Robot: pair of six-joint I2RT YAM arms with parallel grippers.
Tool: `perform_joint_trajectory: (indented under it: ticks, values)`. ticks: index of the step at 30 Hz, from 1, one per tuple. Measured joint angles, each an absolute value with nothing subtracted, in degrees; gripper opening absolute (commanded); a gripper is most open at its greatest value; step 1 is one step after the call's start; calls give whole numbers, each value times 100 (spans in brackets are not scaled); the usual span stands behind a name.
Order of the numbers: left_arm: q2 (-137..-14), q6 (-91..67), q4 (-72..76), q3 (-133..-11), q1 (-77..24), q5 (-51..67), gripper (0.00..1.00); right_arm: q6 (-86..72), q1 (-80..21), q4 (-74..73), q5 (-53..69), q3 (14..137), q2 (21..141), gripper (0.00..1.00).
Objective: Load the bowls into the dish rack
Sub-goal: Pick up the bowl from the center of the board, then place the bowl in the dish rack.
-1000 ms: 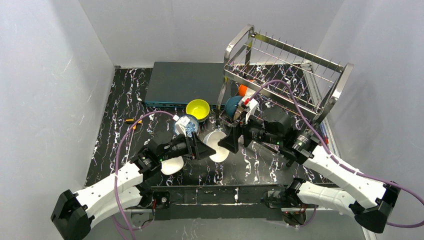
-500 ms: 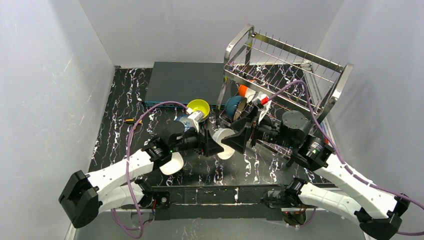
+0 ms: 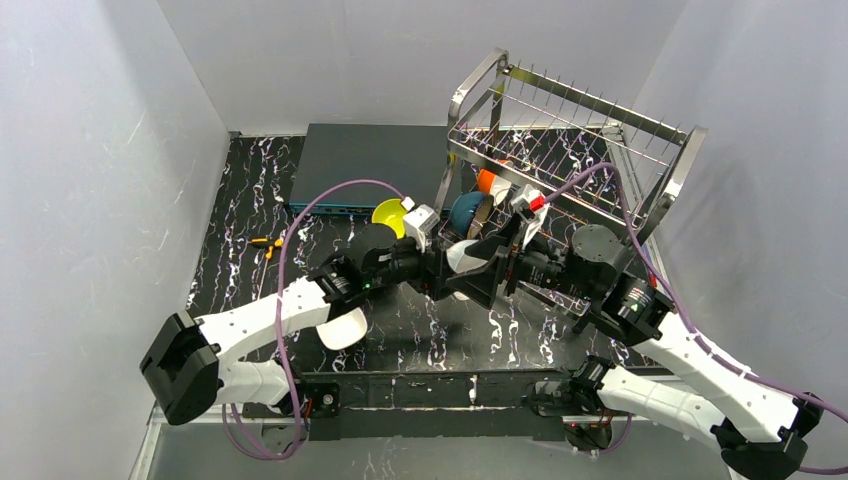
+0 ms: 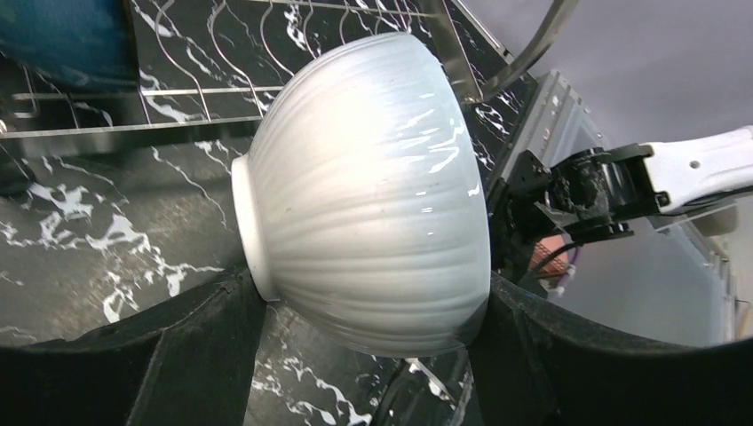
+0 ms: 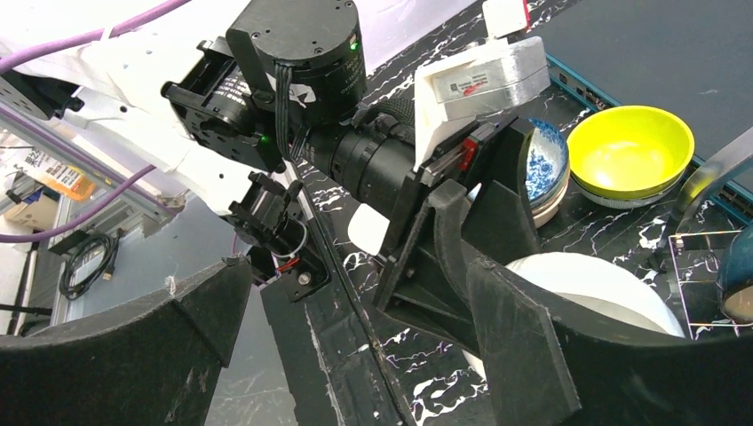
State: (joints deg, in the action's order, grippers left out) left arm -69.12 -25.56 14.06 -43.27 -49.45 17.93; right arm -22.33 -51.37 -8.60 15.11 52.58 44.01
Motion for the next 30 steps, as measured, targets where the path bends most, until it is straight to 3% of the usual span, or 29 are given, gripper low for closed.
perform_joint_trajectory:
  ticks: [30]
  values:
    - [-8980, -287, 1234, -6313, -6014, -764, 0, -2206, -5137, -1079, 1168, 5258, 3868, 99]
